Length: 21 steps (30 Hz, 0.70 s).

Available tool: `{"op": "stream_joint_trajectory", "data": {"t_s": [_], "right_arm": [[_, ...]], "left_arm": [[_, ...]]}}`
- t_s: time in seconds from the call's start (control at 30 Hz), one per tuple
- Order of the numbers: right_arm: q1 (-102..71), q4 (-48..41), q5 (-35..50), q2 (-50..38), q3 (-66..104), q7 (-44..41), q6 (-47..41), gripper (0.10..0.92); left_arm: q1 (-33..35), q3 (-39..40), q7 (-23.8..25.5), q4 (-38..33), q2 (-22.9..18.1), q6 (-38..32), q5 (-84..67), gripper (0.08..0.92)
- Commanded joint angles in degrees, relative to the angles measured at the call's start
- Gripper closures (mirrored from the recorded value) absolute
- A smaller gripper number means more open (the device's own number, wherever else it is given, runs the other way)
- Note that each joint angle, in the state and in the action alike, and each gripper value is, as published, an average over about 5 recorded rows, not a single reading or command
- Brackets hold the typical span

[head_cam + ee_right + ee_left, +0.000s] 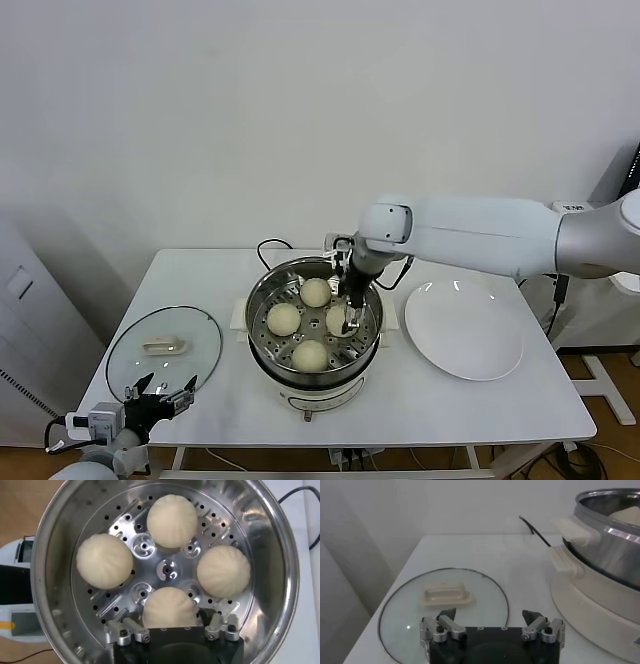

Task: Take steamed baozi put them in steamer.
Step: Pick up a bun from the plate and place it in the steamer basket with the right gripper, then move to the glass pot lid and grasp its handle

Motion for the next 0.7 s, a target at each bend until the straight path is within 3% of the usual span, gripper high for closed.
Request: {"op": "stream_joint_trajectory", "data": {"t_s": [0.03, 0.33, 0.7], "right_arm": [[3.3, -1.3, 3.0, -11.6, 9.2, -3.2, 2.1, 0.204], [-17.9, -4.9, 8.1, -28.3, 38.4, 7.6, 11.1, 0.203], [-61.9, -2.3, 5.6, -30.2, 85.5, 24.1, 26.7, 0.203]], "left_arm": [[-0.5, 0.0, -0.1, 0.1, -0.5, 0.2, 0.1, 0.177], [-2.2, -0.5, -0.3, 0.6, -0.8, 0.6, 0.1, 0.177], [-7.0, 0.8, -0.7, 0.3, -0.4, 1.6, -1.3, 0.177]]}}
